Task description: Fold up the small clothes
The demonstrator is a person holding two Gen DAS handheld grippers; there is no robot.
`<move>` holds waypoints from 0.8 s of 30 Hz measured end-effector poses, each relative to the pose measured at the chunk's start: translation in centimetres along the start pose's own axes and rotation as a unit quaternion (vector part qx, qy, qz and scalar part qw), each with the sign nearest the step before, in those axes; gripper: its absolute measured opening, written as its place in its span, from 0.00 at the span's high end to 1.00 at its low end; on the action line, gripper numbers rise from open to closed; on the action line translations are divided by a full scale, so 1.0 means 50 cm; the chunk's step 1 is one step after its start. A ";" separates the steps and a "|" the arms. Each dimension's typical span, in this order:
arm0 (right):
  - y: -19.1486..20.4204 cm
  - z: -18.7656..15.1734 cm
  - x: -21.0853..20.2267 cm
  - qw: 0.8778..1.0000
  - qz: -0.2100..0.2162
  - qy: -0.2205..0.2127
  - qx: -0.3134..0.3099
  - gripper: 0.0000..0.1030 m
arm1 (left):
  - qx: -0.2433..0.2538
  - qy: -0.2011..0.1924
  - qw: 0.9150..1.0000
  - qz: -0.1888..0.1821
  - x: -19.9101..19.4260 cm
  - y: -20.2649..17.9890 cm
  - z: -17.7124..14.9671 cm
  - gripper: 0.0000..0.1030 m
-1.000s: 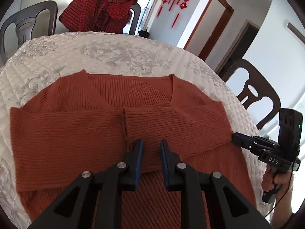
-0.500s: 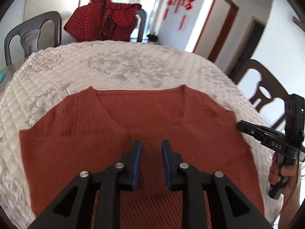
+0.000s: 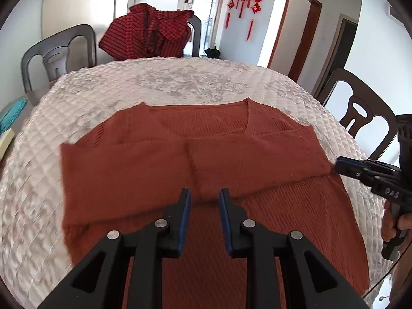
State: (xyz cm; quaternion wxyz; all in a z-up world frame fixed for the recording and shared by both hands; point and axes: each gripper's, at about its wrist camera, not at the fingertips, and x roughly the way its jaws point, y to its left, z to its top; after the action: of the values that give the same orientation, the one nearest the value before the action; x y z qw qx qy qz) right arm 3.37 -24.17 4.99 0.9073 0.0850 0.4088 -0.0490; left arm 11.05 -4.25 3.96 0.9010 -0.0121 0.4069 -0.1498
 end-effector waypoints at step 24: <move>-0.007 -0.126 -0.168 0.998 0.050 -0.006 0.030 0.57 | -0.057 -0.020 0.997 0.052 -0.189 0.092 -0.184 0.55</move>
State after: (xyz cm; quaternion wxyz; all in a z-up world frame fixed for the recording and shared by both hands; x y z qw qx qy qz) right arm -6.87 -23.11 7.14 0.9080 0.1326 0.3971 -0.0162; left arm -0.45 3.70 4.04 0.9136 -0.0455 0.3965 -0.0784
